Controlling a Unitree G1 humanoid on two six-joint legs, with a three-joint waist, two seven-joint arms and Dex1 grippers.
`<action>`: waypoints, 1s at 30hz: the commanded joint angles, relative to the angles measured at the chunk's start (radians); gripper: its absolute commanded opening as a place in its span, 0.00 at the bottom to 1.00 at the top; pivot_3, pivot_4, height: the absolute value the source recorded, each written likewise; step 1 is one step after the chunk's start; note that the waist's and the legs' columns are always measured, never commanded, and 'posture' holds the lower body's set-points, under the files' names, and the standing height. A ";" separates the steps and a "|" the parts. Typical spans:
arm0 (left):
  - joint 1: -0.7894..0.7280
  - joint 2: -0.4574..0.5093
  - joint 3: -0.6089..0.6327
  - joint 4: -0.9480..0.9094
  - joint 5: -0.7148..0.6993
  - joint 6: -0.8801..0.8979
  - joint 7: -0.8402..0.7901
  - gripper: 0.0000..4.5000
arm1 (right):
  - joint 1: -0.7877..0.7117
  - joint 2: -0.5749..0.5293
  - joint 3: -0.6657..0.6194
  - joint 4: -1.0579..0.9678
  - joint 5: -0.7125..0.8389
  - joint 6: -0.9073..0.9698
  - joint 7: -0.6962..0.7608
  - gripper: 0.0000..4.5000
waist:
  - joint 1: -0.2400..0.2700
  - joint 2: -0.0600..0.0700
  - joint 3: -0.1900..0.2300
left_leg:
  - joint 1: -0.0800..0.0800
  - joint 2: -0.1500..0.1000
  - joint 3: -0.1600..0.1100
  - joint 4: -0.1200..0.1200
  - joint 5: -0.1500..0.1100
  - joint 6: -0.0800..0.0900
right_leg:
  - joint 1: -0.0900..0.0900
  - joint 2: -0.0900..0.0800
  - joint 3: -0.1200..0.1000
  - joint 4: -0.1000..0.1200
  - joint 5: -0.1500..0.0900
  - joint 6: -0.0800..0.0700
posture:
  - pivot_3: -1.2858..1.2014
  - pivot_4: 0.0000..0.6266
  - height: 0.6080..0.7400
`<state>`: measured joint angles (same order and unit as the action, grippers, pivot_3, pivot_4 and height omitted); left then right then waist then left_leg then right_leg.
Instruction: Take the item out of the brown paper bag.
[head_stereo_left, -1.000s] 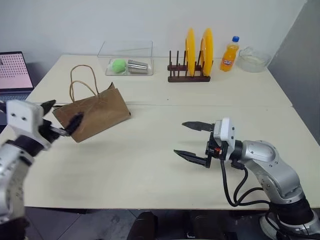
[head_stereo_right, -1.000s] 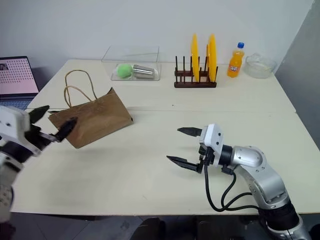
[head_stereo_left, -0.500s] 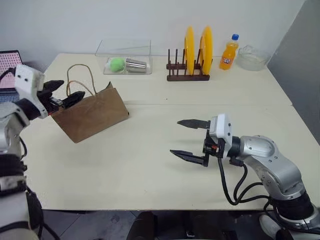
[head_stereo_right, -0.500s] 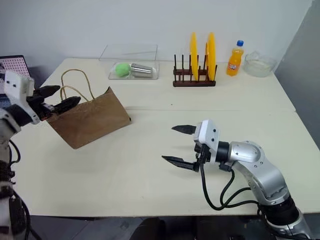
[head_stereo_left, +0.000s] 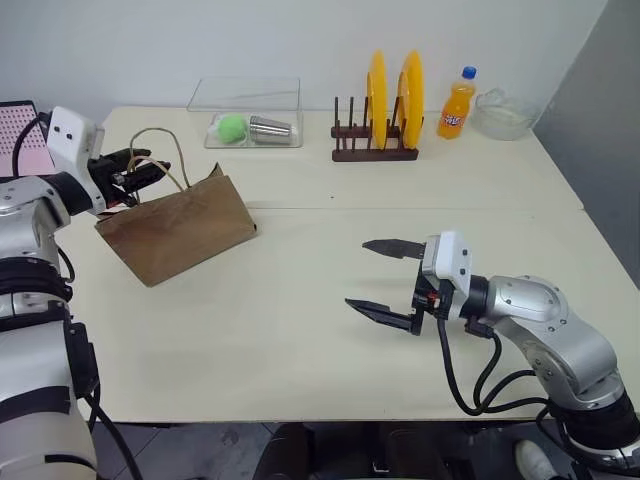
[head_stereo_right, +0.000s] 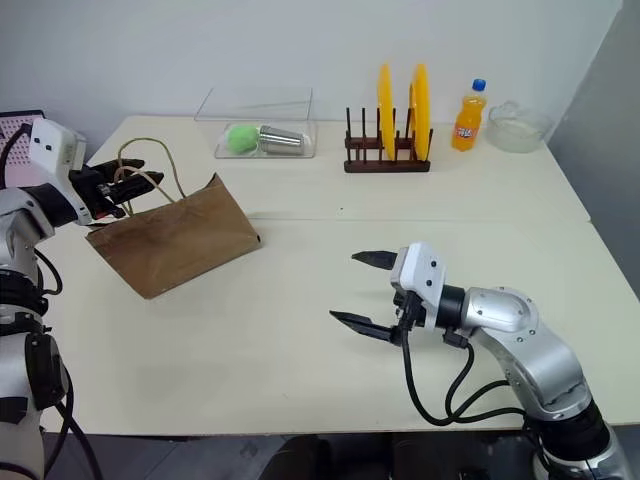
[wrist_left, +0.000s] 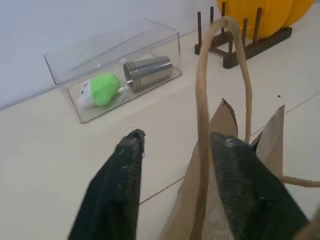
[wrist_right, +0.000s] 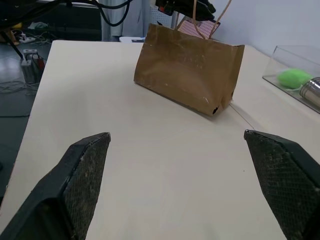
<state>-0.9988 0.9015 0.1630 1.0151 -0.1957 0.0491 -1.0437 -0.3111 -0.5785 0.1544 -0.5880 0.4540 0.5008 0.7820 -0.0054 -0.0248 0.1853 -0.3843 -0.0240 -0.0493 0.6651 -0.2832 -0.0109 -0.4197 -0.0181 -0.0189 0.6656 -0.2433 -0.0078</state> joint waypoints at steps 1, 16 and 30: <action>-0.064 0.001 -0.002 0.027 0.020 -0.049 -0.013 0.21 | 0.011 -0.013 -0.028 -0.047 0.012 0.004 -0.008 1.00 | 0.000 -0.001 0.000 | 0.000 0.000 0.000 0.000 0.000 0.000 | 0.000 0.000 0.000 0.000 0.000 0.000 | 0.52 0.24 1.00; -0.322 -0.134 -0.083 0.026 0.080 -0.082 -0.118 0.00 | 0.123 -0.089 -0.150 -0.153 0.109 0.098 -0.032 1.00 | 0.005 -0.004 0.001 | -0.002 -0.001 -0.001 0.003 0.000 0.000 | 0.000 0.000 -0.001 0.000 0.001 0.001 | 0.52 0.24 1.00; -0.564 -0.391 -0.106 0.184 0.120 -0.150 -0.113 0.00 | 0.298 -0.095 -0.256 -0.255 0.115 0.197 -0.201 1.00 | 0.003 -0.006 0.002 | -0.009 -0.001 -0.001 0.013 0.000 0.001 | -0.001 0.000 -0.002 0.003 -0.001 0.007 | 0.52 0.24 1.00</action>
<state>-1.5087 0.5139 0.0496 1.2028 -0.0739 -0.0669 -1.1670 -0.0140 -0.6689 -0.0703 -0.7937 0.5530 0.6931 0.6008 -0.0029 -0.0303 0.1869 -0.3935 -0.0246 -0.0503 0.6786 -0.2834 -0.0103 -0.4212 -0.0180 -0.0203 0.6693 -0.2444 -0.0005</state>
